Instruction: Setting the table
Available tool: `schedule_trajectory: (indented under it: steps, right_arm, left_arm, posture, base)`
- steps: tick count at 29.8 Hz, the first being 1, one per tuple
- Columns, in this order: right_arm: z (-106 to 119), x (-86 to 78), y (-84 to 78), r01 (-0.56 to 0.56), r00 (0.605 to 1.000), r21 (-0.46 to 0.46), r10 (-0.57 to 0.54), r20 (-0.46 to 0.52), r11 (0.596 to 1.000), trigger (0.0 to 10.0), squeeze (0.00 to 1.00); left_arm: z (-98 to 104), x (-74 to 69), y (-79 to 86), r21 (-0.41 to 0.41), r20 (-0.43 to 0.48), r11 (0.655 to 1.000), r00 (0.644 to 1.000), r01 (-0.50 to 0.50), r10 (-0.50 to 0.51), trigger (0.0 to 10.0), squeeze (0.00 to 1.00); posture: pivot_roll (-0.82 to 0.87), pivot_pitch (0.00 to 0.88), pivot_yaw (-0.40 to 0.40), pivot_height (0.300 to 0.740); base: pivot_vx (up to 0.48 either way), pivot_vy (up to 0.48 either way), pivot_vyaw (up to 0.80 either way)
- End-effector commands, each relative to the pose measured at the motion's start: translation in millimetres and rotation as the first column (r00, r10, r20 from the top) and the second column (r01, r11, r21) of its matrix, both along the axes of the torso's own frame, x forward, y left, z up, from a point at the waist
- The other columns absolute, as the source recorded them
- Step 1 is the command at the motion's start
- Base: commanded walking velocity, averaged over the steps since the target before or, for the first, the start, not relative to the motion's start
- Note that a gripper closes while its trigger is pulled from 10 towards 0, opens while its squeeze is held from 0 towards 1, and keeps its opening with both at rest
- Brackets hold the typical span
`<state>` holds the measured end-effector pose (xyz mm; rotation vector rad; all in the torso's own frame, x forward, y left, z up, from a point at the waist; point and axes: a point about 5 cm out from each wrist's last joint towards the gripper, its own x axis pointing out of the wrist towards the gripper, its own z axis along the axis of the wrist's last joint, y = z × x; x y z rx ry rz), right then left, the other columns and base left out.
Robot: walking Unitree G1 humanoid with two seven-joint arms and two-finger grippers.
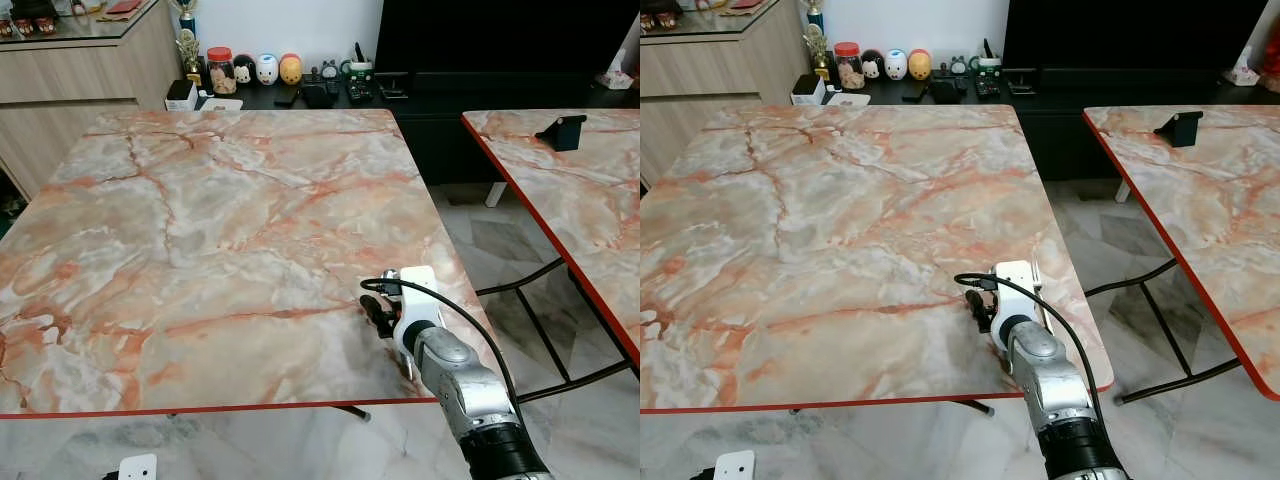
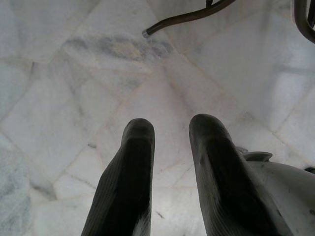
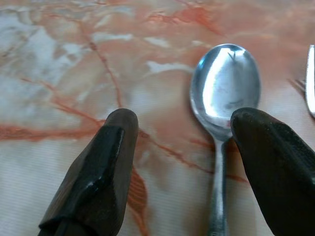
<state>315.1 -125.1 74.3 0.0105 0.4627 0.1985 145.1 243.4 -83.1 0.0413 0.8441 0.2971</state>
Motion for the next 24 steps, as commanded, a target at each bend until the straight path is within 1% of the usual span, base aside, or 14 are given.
schedule_trajectory:
  steps: [1,7,11,20,21,22,23,24]
  right_arm:
    - [-4.1,-2.8,-4.6,0.036,0.999,-0.005,-0.036,-0.012,0.999,10.0,0.0]
    - [-7.0,-5.7,-9.1,0.07,0.997,-0.012,-0.07,-0.014,0.997,10.0,0.0]
    - [-10.8,-7.5,-9.1,0.068,0.997,-0.015,-0.068,-0.031,0.998,10.0,0.0]
    - [-24.9,-11.5,-2.5,0.017,0.997,-0.013,-0.018,-0.08,1.0,10.0,0.0]
    - [-25.9,-11.8,-2.8,0.017,0.997,-0.013,-0.018,-0.081,1.0,2.9,0.0]
    - [-26.7,-12.0,-3.0,0.017,0.996,-0.013,-0.018,-0.082,1.0,2.9,0.0]
    - [-28.9,-12.7,-3.8,0.016,0.996,-0.014,-0.018,-0.086,1.0,0.0,0.0]
    - [-29.4,-12.8,-4.0,0.016,0.996,-0.014,-0.018,-0.087,1.0,0.0,0.0]
  left_arm:
    - [-2.2,-6.3,1.0,0.0,-0.014,1.0,1.0,-0.02,0.02,10.0,0.0]
    - [-2.4,-6.8,0.9,0.001,-0.016,1.0,1.0,-0.016,0.016,10.0,0.0]
    - [-2.4,-6.6,0.7,0.001,-0.017,1.0,1.0,-0.013,0.013,10.0,0.0]
    - [-3.0,-6.9,-1.2,-0.001,-0.017,1.0,1.0,-0.018,0.018,10.0,0.0]
    - [-3.2,-7.2,-1.3,-0.002,-0.018,1.0,1.0,-0.018,0.018,10.0,0.0]
    - [-3.3,-7.5,-1.4,-0.002,-0.019,1.0,1.0,-0.019,0.019,10.0,0.0]
    - [-3.6,-8.1,-1.6,-0.004,-0.021,1.0,1.0,-0.021,0.021,10.0,0.0]
    - [-3.7,-8.3,-1.7,-0.004,-0.021,1.0,1.0,-0.021,0.021,10.0,0.0]
  posture:
    - [0.02,0.0,-0.022,0.74]
    - [0.02,0.0,-0.022,0.74]
    - [0.02,0.0,-0.022,0.74]
    - [0.02,0.0,-0.029,0.74]
    - [0.02,0.0,-0.03,0.74]
    - [0.02,0.0,-0.03,0.74]
    - [0.02,0.0,-0.03,0.74]
    - [0.02,0.0,-0.03,0.74]
  base:
    - [0.0,0.0,0.0]
    - [0.0,0.0,0.0]
    - [0.0,0.0,0.0]
    - [0.0,0.0,0.0]
    - [0.0,0.0,0.0]
    - [0.0,0.0,0.0]
    - [0.0,0.0,0.0]
    - [0.0,0.0,0.0]
